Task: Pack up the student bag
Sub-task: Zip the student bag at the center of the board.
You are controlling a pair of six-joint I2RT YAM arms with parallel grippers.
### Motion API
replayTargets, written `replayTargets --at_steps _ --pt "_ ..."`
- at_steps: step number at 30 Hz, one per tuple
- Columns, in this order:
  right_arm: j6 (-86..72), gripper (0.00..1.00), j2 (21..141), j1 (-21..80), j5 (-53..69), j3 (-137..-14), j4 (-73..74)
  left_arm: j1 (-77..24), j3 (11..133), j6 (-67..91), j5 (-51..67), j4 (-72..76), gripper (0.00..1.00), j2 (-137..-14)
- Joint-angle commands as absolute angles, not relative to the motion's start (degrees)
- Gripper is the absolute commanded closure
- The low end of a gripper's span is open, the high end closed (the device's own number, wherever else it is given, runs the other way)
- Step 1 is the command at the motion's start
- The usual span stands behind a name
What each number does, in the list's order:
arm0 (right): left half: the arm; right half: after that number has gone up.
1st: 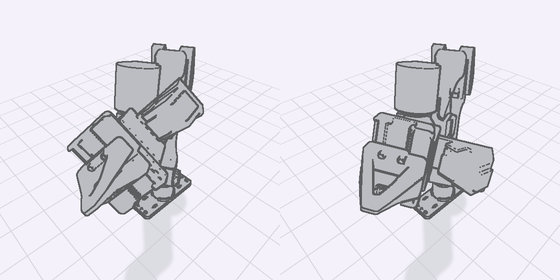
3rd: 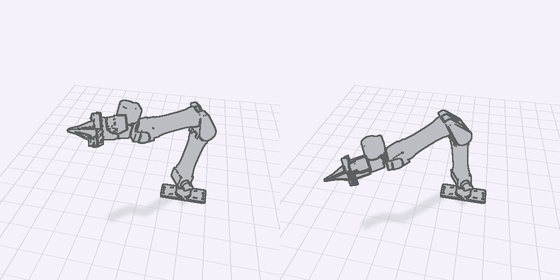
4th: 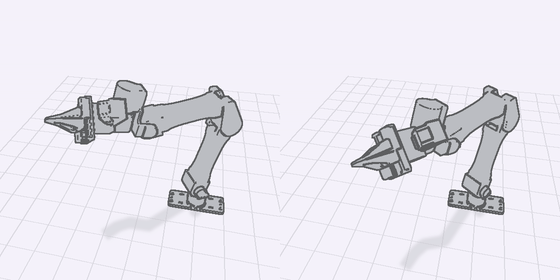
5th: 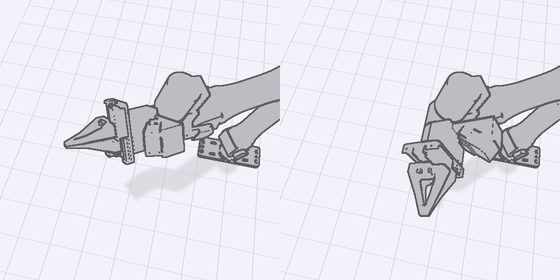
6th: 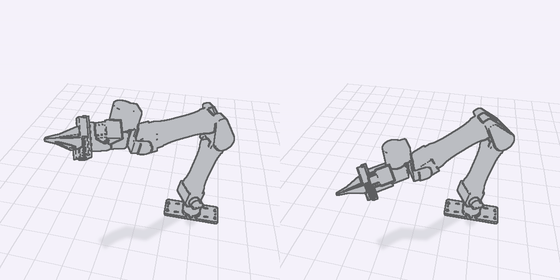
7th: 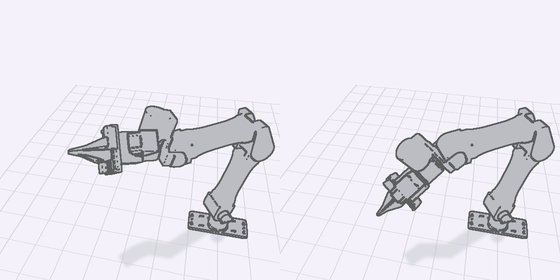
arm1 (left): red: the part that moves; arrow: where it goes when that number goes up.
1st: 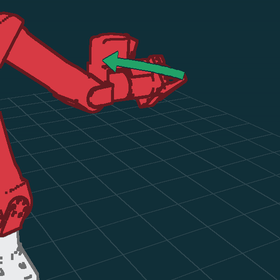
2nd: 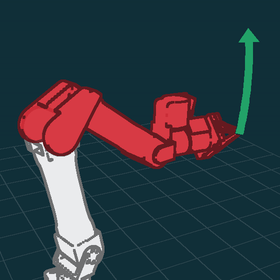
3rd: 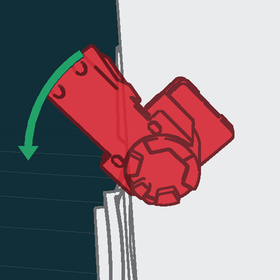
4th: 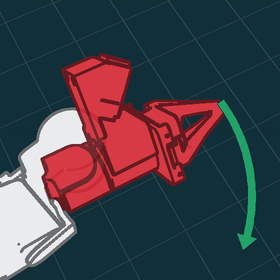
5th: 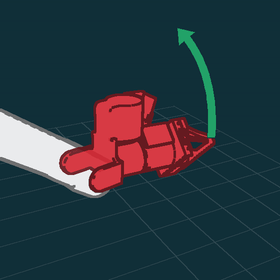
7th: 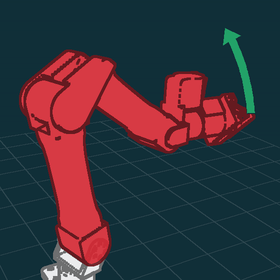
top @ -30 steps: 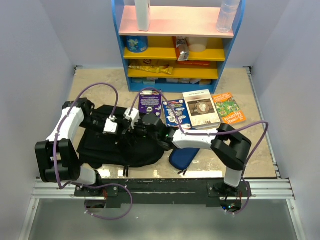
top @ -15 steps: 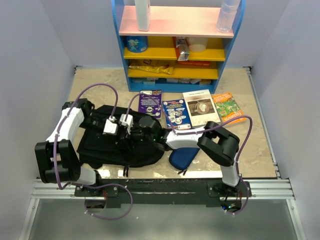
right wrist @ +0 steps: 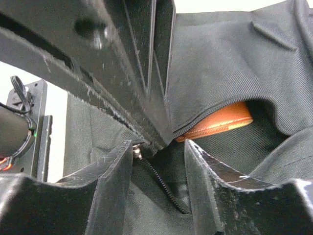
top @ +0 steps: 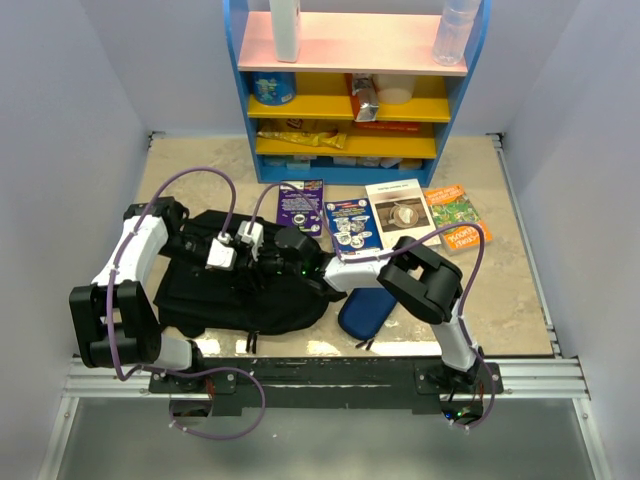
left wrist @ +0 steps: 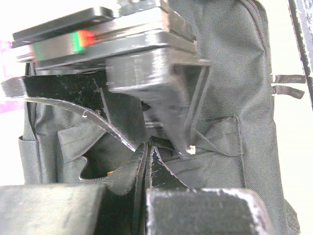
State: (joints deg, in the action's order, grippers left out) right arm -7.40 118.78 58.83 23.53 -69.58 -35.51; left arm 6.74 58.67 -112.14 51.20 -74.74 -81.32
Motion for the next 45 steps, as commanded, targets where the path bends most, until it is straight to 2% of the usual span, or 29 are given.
replayTargets --at_steps 1,9,13,16,19,20,23,26,31,36,45 --pt "-7.82 0.55 118.13 58.36 24.43 -72.86 -39.02 7.29 59.68 -117.42 54.84 -75.59 1.00 -80.42" --pt "-9.05 0.75 118.83 58.10 25.75 -74.27 -39.11 7.30 59.68 -117.16 54.76 -75.50 1.00 -81.03" --pt "-9.49 1.00 119.09 58.10 26.54 -74.27 -38.50 7.29 59.85 -117.25 54.93 -75.50 1.00 -81.30" --pt "-10.11 1.00 119.00 58.10 26.46 -73.65 -38.58 7.29 60.73 -116.11 56.07 -75.41 1.00 -81.74" --pt "-10.81 1.00 118.92 58.01 26.28 -72.86 -38.85 7.47 63.01 -113.47 57.56 -75.15 0.84 -82.61" --pt "-10.98 1.00 118.83 58.09 26.37 -72.86 -38.85 8.34 63.45 -112.86 58.09 -74.97 0.73 -82.79" --pt "-11.16 1.00 118.83 58.01 26.19 -73.21 -38.67 9.75 65.04 -111.71 58.54 -75.32 0.50 -82.88" --pt "-11.34 1.00 118.83 57.75 26.10 -73.83 -38.41 11.77 66.27 -110.05 57.83 -75.32 0.43 -82.01" --pt "-11.86 1.00 119.53 56.78 23.92 -74.62 -37.36 13.01 66.53 -104.34 57.05 -75.41 0.41 -79.28" --pt "-14.94 1.00 120.32 55.28 15.76 -76.72 -39.02 12.92 65.49 -96.61 58.01 -75.50 0.48 -79.28" --pt "-17.58 1.00 123.05 55.28 10.11 -84.46 -38.50 12.83 63.02 -91.94 56.43 -75.50 0.54 -79.54"
